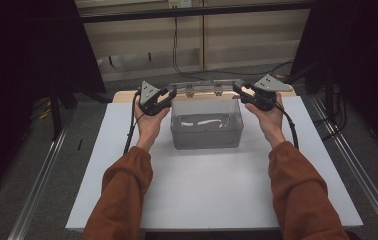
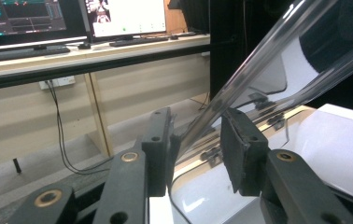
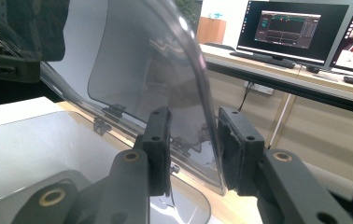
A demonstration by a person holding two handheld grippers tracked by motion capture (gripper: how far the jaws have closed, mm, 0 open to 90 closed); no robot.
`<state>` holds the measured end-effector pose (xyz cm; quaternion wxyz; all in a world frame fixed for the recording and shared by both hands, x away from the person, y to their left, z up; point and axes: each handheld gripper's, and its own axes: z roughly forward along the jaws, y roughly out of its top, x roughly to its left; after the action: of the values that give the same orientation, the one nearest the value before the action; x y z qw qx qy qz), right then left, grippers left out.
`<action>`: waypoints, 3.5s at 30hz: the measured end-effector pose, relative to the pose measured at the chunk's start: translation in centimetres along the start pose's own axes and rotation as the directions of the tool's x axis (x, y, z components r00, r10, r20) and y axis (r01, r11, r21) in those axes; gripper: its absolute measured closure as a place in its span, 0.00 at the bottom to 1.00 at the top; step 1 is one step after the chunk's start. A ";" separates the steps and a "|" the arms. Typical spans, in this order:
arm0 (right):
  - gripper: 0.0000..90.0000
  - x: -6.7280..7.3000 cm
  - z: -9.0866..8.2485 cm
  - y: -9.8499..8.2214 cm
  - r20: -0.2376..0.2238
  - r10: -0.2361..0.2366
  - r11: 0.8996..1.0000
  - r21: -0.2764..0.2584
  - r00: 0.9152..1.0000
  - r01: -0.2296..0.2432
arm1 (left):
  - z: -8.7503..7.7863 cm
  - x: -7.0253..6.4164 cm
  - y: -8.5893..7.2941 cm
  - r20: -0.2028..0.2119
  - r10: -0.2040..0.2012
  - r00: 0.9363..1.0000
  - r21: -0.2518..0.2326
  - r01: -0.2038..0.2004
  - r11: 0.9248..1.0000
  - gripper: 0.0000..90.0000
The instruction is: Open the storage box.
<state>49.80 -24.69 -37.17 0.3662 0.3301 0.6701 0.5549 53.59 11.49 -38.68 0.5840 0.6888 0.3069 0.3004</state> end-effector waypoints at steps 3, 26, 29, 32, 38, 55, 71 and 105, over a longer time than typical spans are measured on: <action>0.73 -0.1 0.2 -0.1 0.000 0.003 1.000 0.003 1.000 -0.003 | 0.2 0.2 -0.2 0.002 -0.012 1.000 0.008 0.012 1.000 0.71; 0.72 -1.2 2.3 -1.2 -0.003 0.048 0.999 0.019 0.999 -0.048 | 1.9 0.8 -0.4 0.016 -0.029 0.999 0.034 0.029 0.999 0.75; 0.70 -1.4 2.8 -1.5 0.002 0.057 0.998 0.029 0.998 -0.057 | 2.1 0.8 -0.3 0.016 -0.033 0.999 0.039 0.032 0.999 0.76; 0.70 -1.5 3.0 -1.9 0.007 0.066 0.997 0.032 0.998 -0.066 | 2.2 0.9 -0.1 0.019 -0.026 0.999 0.052 0.025 0.998 0.77; 0.72 -1.9 3.4 -2.7 0.013 0.081 0.996 0.042 0.997 -0.081 | 2.4 1.5 -0.2 0.024 -0.032 0.999 0.050 0.031 0.998 0.80; 0.80 -2.6 4.6 -3.4 0.000 0.108 0.993 0.056 0.994 -0.108 | 3.6 2.4 -0.7 0.036 -0.061 0.997 0.089 0.058 0.994 0.83; 0.82 -3.1 5.0 -3.4 -0.008 0.104 0.993 0.058 0.995 -0.104 | 4.7 2.6 -0.8 0.024 -0.101 0.995 0.115 0.097 0.989 0.80; 0.83 -4.0 6.5 -2.5 0.034 0.281 0.946 0.159 0.959 -0.283 | 5.9 3.2 -0.7 0.017 -0.182 0.983 0.202 0.175 0.964 0.80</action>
<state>57.31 -25.24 -39.91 0.2587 0.4543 0.6570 0.5432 60.10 10.45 -39.96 0.5420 0.7187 0.3859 0.2020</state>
